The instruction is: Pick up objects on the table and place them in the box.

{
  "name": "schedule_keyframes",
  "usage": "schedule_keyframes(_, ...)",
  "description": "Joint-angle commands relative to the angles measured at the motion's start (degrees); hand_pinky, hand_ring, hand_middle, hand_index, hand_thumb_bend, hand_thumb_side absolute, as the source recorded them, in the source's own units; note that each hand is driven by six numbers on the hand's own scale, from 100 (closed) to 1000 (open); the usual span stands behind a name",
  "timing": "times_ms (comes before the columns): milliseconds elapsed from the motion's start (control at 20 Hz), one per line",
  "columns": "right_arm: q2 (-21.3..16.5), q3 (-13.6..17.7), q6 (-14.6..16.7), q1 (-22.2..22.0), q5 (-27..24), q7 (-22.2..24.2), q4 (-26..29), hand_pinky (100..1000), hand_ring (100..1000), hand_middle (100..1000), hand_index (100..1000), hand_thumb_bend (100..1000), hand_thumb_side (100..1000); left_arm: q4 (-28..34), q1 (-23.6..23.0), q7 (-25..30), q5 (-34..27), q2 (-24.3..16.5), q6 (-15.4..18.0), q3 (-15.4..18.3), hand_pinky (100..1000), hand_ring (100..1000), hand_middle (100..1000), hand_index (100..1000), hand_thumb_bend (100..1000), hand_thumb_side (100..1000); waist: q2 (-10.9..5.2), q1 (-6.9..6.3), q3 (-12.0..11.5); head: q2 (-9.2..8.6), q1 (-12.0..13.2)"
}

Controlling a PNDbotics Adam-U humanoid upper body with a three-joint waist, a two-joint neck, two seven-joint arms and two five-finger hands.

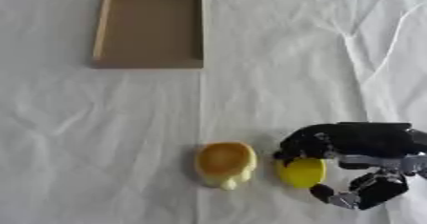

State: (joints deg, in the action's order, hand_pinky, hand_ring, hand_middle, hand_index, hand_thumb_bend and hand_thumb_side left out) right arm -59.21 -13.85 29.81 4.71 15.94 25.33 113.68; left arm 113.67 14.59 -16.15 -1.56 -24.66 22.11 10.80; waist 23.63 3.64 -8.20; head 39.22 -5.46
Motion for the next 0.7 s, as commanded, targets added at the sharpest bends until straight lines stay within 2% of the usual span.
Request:
schedule_keyframes(50, -0.91, 0.31, -0.89, 0.44, -1.63, -0.6, 0.92, 940, 899, 646, 920, 100, 100, 0.92, 0.23, 0.14, -0.35, -0.85, -0.21, 0.2, 875, 888, 827, 867, 100, 669, -0.93, -0.27, 0.01, -0.49, -0.15)
schedule_keyframes(500, -0.73, 0.36, -2.36, 0.93, -4.49, -3.55, 0.92, 918, 803, 518, 796, 100, 100, 0.92, 0.23, 0.28, -0.4, -0.65, -0.4, 0.09, 876, 889, 829, 866, 100, 677, -0.91, -0.27, 0.02, -0.6, -0.12)
schedule_keyframes(700, -0.75, 0.34, -3.26, 0.98, -5.05, -5.08, 0.92, 919, 794, 513, 783, 100, 100, 0.92, 0.31, 0.35, -0.5, -0.67, -0.37, 0.03, 876, 889, 829, 866, 100, 680, -0.95, -0.31, 0.0, -0.75, -0.12)
